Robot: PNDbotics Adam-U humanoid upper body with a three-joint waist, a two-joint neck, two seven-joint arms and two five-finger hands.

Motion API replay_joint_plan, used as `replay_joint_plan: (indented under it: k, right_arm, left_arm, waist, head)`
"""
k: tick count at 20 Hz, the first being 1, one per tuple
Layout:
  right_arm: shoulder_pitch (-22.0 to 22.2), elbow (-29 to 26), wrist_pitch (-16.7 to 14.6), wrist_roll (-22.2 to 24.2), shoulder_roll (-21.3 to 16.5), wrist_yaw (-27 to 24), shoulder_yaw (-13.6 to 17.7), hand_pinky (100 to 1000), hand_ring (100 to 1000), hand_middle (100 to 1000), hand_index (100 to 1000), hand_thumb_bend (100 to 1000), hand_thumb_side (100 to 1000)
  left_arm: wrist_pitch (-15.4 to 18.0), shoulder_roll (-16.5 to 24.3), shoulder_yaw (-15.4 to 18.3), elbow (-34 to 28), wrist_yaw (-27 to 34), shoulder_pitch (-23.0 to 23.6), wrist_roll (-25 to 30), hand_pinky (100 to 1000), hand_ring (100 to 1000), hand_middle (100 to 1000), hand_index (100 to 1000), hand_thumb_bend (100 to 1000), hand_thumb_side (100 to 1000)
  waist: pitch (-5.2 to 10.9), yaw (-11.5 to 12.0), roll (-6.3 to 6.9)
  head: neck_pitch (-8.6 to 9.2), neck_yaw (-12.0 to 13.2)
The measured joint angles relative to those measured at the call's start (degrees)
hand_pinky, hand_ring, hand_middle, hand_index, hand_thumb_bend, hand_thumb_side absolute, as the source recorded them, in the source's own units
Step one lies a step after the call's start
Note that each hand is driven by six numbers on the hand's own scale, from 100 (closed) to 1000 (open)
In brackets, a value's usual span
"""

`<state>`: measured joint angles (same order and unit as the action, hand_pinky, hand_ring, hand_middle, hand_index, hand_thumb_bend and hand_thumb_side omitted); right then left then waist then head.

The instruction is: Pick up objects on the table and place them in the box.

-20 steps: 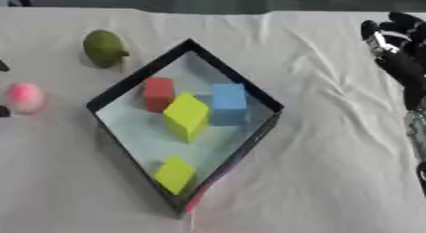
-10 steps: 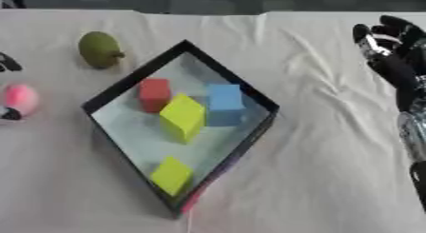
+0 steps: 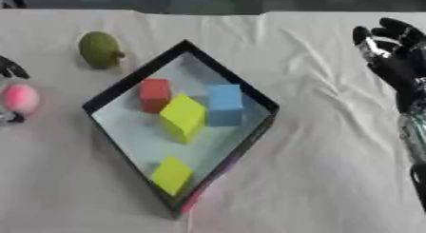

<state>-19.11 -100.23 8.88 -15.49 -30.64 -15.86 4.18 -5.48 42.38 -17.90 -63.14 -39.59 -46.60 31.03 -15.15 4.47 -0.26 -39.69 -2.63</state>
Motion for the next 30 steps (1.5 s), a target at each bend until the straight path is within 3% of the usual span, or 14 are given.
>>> replay_joint_plan:
  k: [2,5,9,15,19,23,30]
  right_arm:
    - [0.0,0.1,0.0,0.0,0.0,0.0,0.0,870,779,749,833,428,354]
    - [0.0,0.3,0.0,0.0,0.1,0.0,-0.1,869,779,749,833,432,353]
    - [0.6,0.3,-0.1,0.1,0.1,0.0,-0.3,871,780,750,836,422,355]
    - [0.5,0.0,-0.3,0.4,0.0,-0.1,-0.3,877,788,759,840,357,390]
    - [-0.3,1.0,0.1,0.5,0.1,-1.0,-0.3,889,805,772,853,247,488]
    - [-1.2,2.8,0.4,0.9,0.7,-1.7,-0.4,888,798,768,851,282,453]
    - [-2.1,3.1,0.0,1.0,1.2,-2.1,-0.6,887,794,764,848,296,443]
  left_arm:
    - [-0.1,0.0,0.1,0.0,-0.5,-0.1,0.1,820,840,774,772,462,100]
    - [-0.3,0.0,0.1,0.0,-0.8,-0.1,0.0,785,792,701,656,320,100]
    - [-0.7,0.0,0.2,-1.5,-0.6,-0.1,-1.1,756,760,645,560,282,100]
    - [1.9,-1.0,-0.3,-9.6,3.2,-4.6,-4.7,752,750,632,539,268,100]
    - [3.5,-4.3,-3.0,-15.6,5.3,-9.1,-4.0,748,748,627,537,237,100]
    - [1.2,-9.6,-5.3,-19.5,6.1,-11.4,-0.7,745,746,624,535,218,100]
    - [0.8,-19.3,-9.3,-16.2,2.4,-14.0,3.4,773,765,664,605,348,100]
  waist:
    - [0.00,0.1,0.00]
    - [0.00,0.1,0.00]
    - [0.00,0.2,0.00]
    - [0.10,0.2,0.00]
    - [0.43,0.2,0.14]
    - [0.44,-0.3,0.22]
    - [0.44,-0.6,0.22]
  head:
    - [0.00,0.1]
    - [0.00,0.1]
    - [0.00,0.2]
    - [-0.04,0.0]
    - [-0.04,0.0]
    - [-0.04,0.2]
    - [-0.03,0.6]
